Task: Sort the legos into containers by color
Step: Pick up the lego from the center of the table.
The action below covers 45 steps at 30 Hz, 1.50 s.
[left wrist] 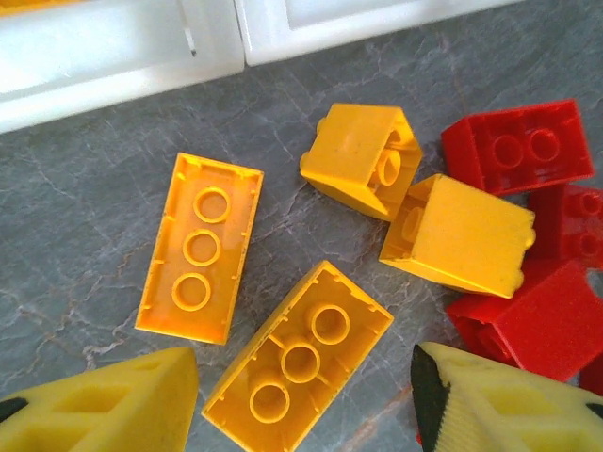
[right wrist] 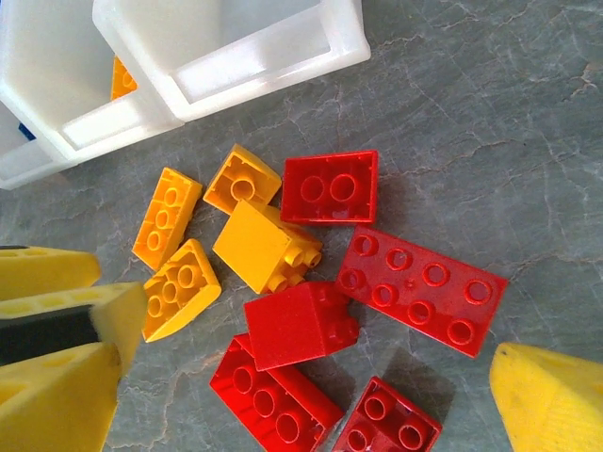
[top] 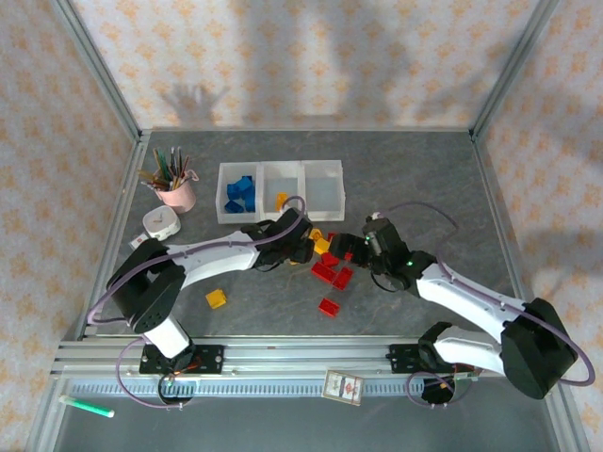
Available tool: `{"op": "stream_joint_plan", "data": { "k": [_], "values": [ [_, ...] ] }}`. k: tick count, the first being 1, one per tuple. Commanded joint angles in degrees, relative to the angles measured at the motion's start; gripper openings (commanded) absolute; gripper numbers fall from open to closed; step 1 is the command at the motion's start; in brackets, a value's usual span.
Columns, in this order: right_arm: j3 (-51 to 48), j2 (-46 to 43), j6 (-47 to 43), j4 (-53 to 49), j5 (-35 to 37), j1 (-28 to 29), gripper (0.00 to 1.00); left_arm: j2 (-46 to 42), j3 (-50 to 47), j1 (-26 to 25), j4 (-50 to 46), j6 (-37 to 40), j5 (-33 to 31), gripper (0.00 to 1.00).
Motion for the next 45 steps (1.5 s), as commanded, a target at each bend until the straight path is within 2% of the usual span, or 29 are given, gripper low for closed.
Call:
{"op": "stream_joint_plan", "data": {
  "k": [1, 9, 19, 25, 30, 39, 45],
  "values": [
    [-0.7, -1.9, 0.9, -0.4, 0.6, -0.4, 1.0, 2.0, 1.0, -0.1, 1.5, 2.0, 1.7, 0.64],
    [-1.4, -2.2, 1.1, -0.2, 0.8, -0.4, 1.0, 4.7, 0.8, -0.6, 0.7, 1.4, 2.9, 0.64],
    [-1.5, -1.4, 1.2, 0.5, 0.6, -0.4, 1.0, 6.0, 1.0, -3.2, -1.9, -1.3, -2.4, 0.58],
    [-1.5, -1.4, 1.1, 0.4, 0.5, -0.5, 1.0, 8.5, 2.4, -3.3, -2.4, -2.4, -4.6, 0.53],
    [-1.6, -1.6, 1.0, 0.1, 0.7, -0.4, 1.0, 10.1, 3.2, -3.2, -2.2, -3.1, -5.1, 0.43],
    [0.0, -1.7, 0.2, -0.1, -0.4, -0.4, 1.0, 5.1, 1.4, -3.3, -2.7, -3.4, -4.6, 0.27],
    [3.1, -2.1, -0.7, -0.9, -0.9, -0.4, 1.0, -2.3, 0.5, -3.2, -4.2, -5.2, -7.0, 0.24]
  ]
}}
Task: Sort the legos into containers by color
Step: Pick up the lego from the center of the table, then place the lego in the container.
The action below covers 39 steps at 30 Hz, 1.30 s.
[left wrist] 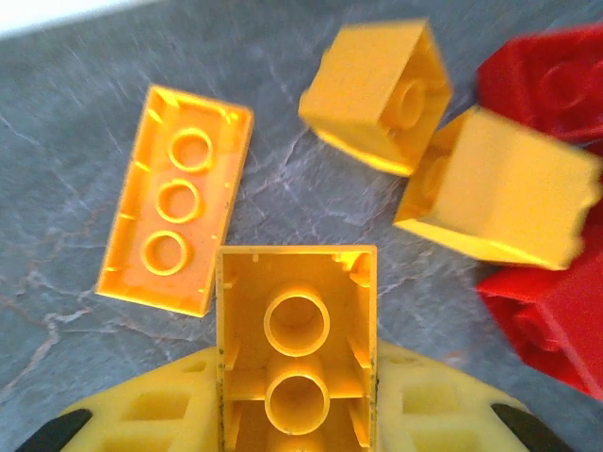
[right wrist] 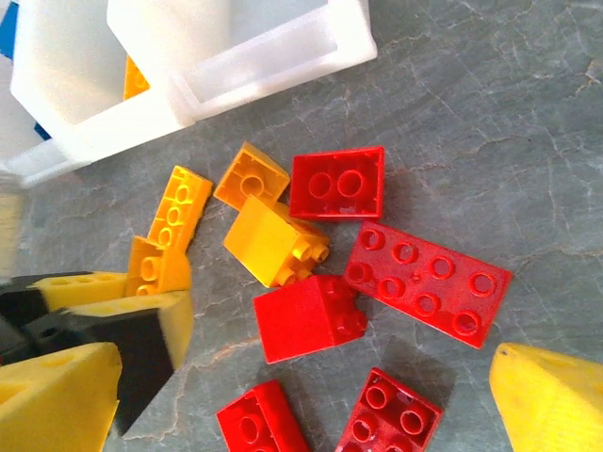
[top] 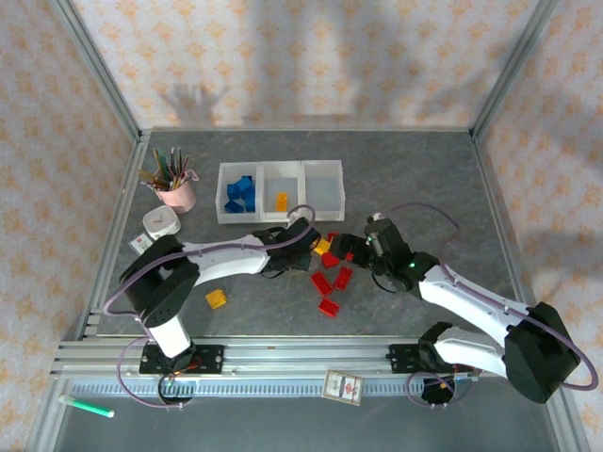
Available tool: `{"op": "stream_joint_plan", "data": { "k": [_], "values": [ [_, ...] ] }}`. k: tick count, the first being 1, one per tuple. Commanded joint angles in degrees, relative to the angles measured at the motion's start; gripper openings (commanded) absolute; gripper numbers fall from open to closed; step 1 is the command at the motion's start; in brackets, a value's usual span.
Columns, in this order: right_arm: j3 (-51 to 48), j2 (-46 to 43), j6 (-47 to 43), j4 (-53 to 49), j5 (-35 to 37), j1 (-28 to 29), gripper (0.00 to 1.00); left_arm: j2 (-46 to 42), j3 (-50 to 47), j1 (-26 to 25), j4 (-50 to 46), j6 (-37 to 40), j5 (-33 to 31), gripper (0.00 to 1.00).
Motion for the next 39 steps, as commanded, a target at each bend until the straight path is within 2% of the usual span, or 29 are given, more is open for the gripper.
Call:
{"op": "stream_joint_plan", "data": {
  "k": [1, 5, 10, 16, 22, 24, 25, 28, 33, 36, 39],
  "values": [
    [3.4, -0.7, -1.1, -0.3, -0.4, -0.4, 1.0, -4.9, 0.2, 0.1, -2.7, -1.8, -4.0, 0.23],
    [5.2, 0.6, -1.5, 1.9, -2.5, -0.4, 1.0, -7.5, 2.9, 1.7, -4.1, -2.2, -7.3, 0.23],
    [7.0, 3.0, -1.6, 3.8, -2.2, -0.4, 1.0, -5.3, 8.6, 6.5, -5.2, -1.9, -10.8, 0.22],
    [8.6, 5.8, -1.6, 4.9, -0.1, -0.4, 1.0, 2.7, 16.0, 12.8, -3.3, -1.0, -10.8, 0.22],
    [10.0, 8.3, -2.1, 5.2, 0.2, -0.6, 1.0, 12.2, 25.1, 15.8, -4.0, 0.6, -12.0, 0.24],
    [10.6, 8.9, -2.2, 5.1, -0.2, -0.6, 1.0, 15.1, 27.6, 16.6, -4.7, 0.7, -11.9, 0.3],
    [10.9, 9.1, -2.3, 5.0, -0.3, -0.6, 1.0, 16.1, 28.6, 16.9, -4.8, 1.0, -11.9, 0.37],
    [11.2, 9.2, -2.4, 5.0, -0.5, -0.6, 1.0, 17.6, 31.1, 17.1, -6.0, 1.3, -12.4, 0.43],
    [11.3, 8.8, -2.9, 4.4, -1.0, -0.6, 1.0, 15.6, 30.4, 17.1, -6.3, 1.9, -11.4, 0.49],
    [11.3, 8.8, -4.2, 3.6, -2.7, -0.6, 1.0, 13.4, 27.8, 17.0, -6.3, 1.8, -8.6, 0.52],
    [10.3, 8.3, -5.2, 2.7, -3.4, -0.6, 1.0, 7.7, 23.1, 16.2, -4.8, 1.8, -5.5, 0.54]
  ]
}}
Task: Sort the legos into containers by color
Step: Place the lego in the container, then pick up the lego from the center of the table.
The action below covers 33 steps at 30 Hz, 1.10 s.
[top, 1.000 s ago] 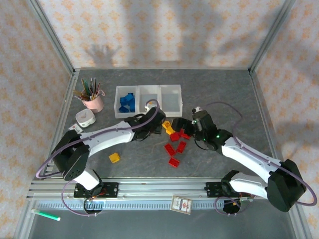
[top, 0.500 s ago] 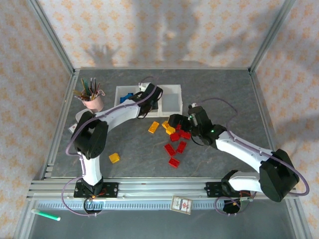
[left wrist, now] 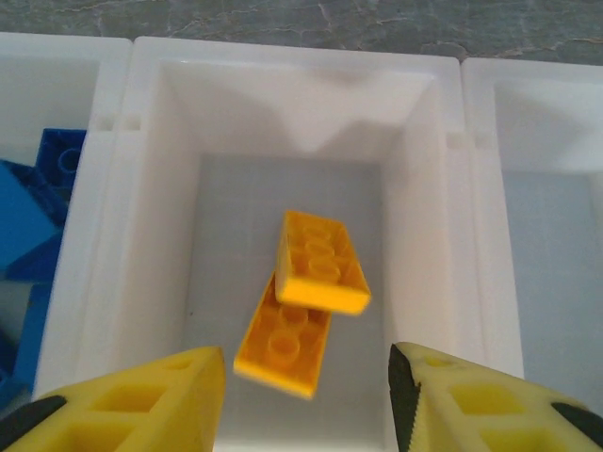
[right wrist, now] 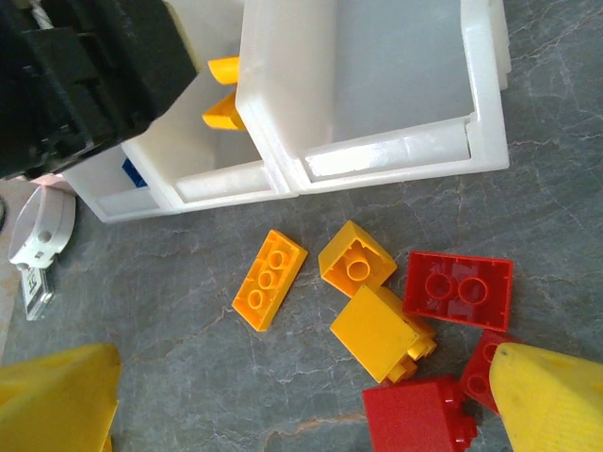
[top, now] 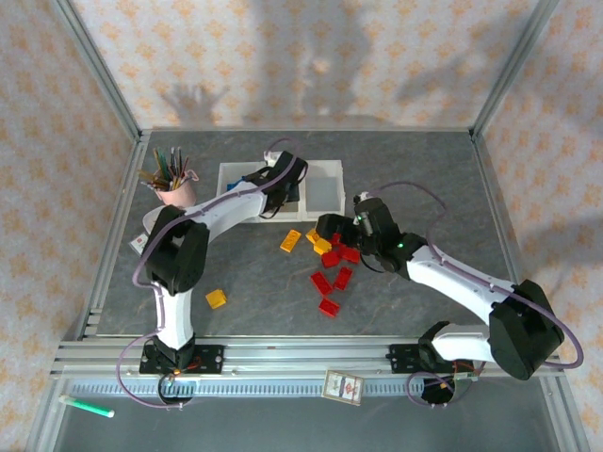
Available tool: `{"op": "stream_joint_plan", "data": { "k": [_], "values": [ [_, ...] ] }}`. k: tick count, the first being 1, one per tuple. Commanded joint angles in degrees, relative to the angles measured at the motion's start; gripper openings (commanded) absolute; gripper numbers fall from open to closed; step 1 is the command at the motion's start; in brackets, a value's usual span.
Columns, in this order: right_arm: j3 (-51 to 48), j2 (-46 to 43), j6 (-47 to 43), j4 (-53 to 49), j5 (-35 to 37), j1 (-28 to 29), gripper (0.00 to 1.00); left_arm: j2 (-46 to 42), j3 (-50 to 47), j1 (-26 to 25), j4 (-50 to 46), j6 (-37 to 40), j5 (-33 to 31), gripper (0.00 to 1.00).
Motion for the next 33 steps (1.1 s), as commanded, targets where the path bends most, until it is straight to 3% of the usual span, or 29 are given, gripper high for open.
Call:
{"op": "stream_joint_plan", "data": {
  "k": [1, 7, 16, 24, 33],
  "values": [
    [0.0, -1.0, -2.2, -1.3, -0.9, -0.3, 1.0, -7.0, -4.6, -1.1, 0.2, 0.7, 3.2, 0.55],
    [-4.2, -3.2, -2.6, 1.3, -4.6, -0.3, 1.0, -15.1, -14.4, -4.3, 1.7, 0.4, 6.5, 0.59],
    [-10.2, -4.3, -1.5, 2.8, -4.2, -0.3, 1.0, -21.9, -26.9, -9.0, 4.3, -0.8, 8.6, 0.68],
    [-13.6, -6.3, 0.6, 4.2, -3.3, -0.3, 1.0, -18.5, -28.8, -11.0, 7.0, 2.1, 11.3, 0.72],
    [-12.6, -7.1, 0.4, 2.9, -2.4, -0.3, 1.0, -11.4, -25.5, -11.0, 6.3, 2.8, 5.0, 0.73]
  ]
}}
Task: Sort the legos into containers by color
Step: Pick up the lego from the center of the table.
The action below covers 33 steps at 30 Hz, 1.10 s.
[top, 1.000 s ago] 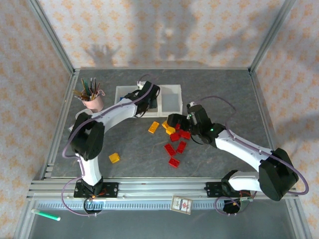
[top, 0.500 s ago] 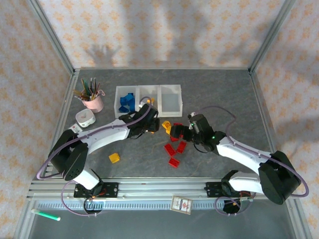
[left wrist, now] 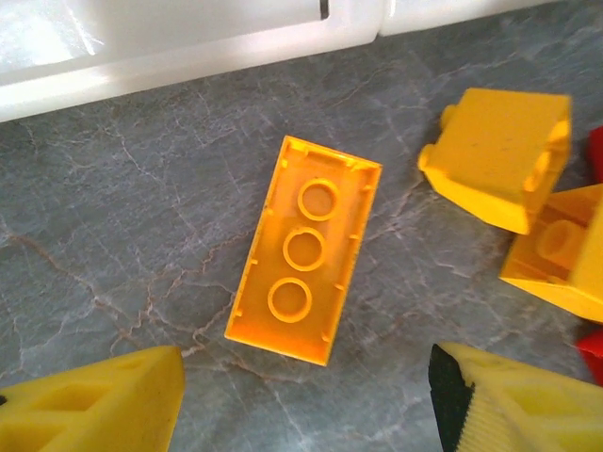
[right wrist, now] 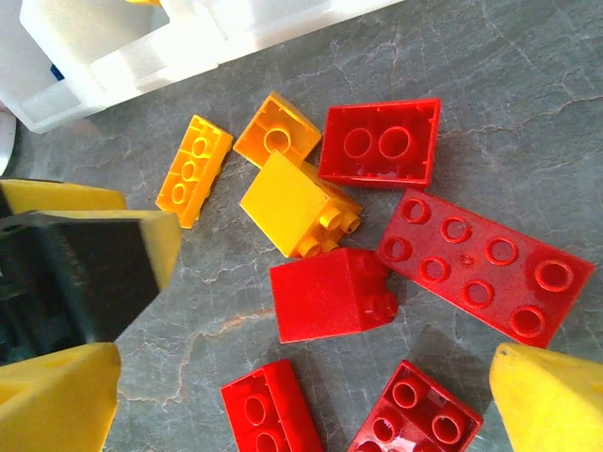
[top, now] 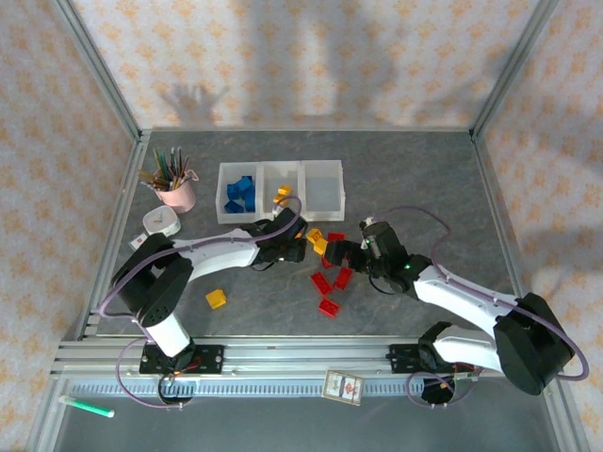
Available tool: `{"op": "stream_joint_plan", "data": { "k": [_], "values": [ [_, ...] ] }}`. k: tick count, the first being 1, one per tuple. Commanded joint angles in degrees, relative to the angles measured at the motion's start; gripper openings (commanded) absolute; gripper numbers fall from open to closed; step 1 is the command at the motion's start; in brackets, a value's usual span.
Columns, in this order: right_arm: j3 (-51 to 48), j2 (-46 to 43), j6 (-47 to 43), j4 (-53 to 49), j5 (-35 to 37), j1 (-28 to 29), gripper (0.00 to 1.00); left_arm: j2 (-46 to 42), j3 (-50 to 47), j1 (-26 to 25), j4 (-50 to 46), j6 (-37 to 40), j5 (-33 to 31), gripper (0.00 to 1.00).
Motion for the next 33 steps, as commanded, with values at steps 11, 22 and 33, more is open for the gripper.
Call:
{"op": "stream_joint_plan", "data": {
  "k": [11, 22, 33],
  "values": [
    [1.0, -1.1, 0.0, 0.0, 1.5, -0.3, 1.0, 7.4, 4.5, 0.0, 2.2, 1.7, -4.2, 0.65],
    [1.3, -0.9, -0.4, -0.3, 1.9, -0.3, 1.0, 9.3, 3.4, 0.1, 3.2, 1.2, -3.4, 0.47],
    [2.3, -1.6, -0.5, -1.2, 2.6, -0.3, 1.0, 3.6, 1.1, 0.0, 2.9, 0.2, -1.4, 0.28]
  ]
}}
